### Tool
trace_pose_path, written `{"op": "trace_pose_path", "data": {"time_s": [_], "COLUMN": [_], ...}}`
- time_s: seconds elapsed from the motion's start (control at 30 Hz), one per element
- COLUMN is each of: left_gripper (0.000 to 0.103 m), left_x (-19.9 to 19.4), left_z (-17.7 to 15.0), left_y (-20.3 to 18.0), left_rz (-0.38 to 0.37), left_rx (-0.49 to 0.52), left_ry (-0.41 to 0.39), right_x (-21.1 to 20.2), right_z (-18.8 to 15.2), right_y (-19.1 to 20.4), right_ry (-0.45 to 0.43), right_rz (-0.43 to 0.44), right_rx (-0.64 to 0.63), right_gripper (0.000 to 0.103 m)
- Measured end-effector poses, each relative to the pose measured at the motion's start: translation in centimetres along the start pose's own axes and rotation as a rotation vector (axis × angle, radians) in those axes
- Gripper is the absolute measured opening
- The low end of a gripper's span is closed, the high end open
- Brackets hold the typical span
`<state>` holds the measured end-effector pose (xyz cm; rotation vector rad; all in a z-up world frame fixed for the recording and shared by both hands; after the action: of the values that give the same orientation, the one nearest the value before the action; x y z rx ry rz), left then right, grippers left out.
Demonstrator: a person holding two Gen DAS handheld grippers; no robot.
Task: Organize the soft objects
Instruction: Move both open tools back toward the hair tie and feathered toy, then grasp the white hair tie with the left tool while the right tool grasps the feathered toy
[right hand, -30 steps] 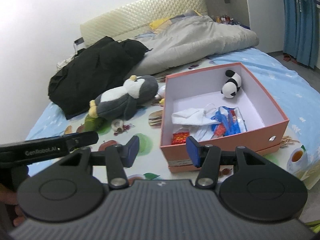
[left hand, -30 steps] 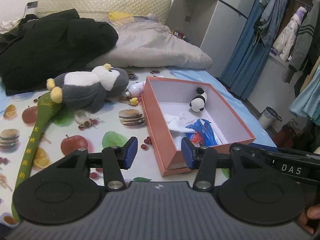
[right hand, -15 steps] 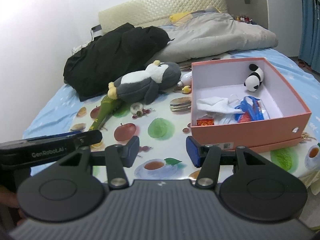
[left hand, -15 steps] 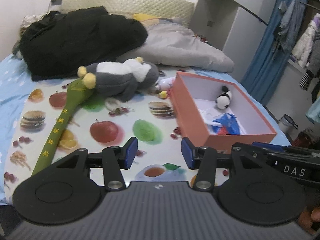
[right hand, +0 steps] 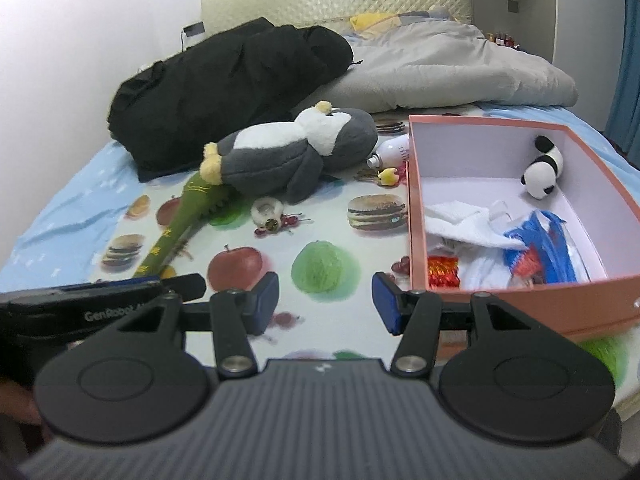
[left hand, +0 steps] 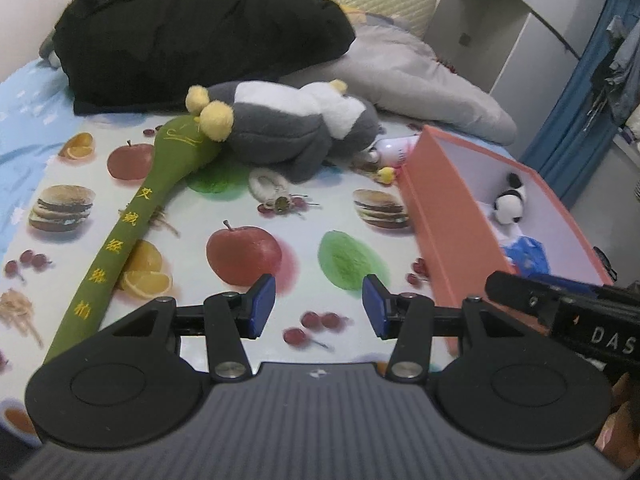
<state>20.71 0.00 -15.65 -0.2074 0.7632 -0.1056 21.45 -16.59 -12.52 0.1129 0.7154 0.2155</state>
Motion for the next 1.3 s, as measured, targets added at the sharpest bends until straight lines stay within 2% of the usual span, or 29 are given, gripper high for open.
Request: {"op": "trace_pose_path", "data": {"time_s": [0.27,0.6,0.83,1.03,1.3], "left_gripper": [0.054,0.054,0.054,0.054,0.053], "left_x": [8.2,16.1,19.6,21.1,22.4], "left_z": [2.0,3.7,4.9,5.8,6.4], "left_y": [3.4,5.5,6.1,6.6,5.9], "left_rz": [0.002,-0.017,-0.002,0.018,0.002], "left_rx": [-0.042,-0.053,-0.04,-0.019,0.014], "left_ry": [0.042,0.065,0.039,0.018,0.009], "right_x": [7.6,17.5,22.9,26.3,29.5], "right_z": [2.0,4.0,5.5,7.0,7.8], "right_y": [0.4,0.2,0.2,-0.9,-2.5], "right_ry": [0.008,0.026,-0.002,-0.053,-0.088], "right_rz": [-0.04,-0.092,-0.16,-0.28,-0.435], "right_rx": [-0.001,-0.002,-0.031,-0.034,-0.055], "right_gripper": [0.054,0.054,0.054,0.054,0.054]}}
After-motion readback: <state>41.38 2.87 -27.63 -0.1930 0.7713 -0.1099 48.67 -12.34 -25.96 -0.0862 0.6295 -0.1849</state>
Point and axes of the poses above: each gripper's, at about its wrist camera, not at the fingertips, and x roughly the way its jaws point, y to its left, z to its top, the point moved 7 cm from there along x, roughly the way its jaws point, and after that the axes turned 4 degrees about x, right-handed, at the moved point
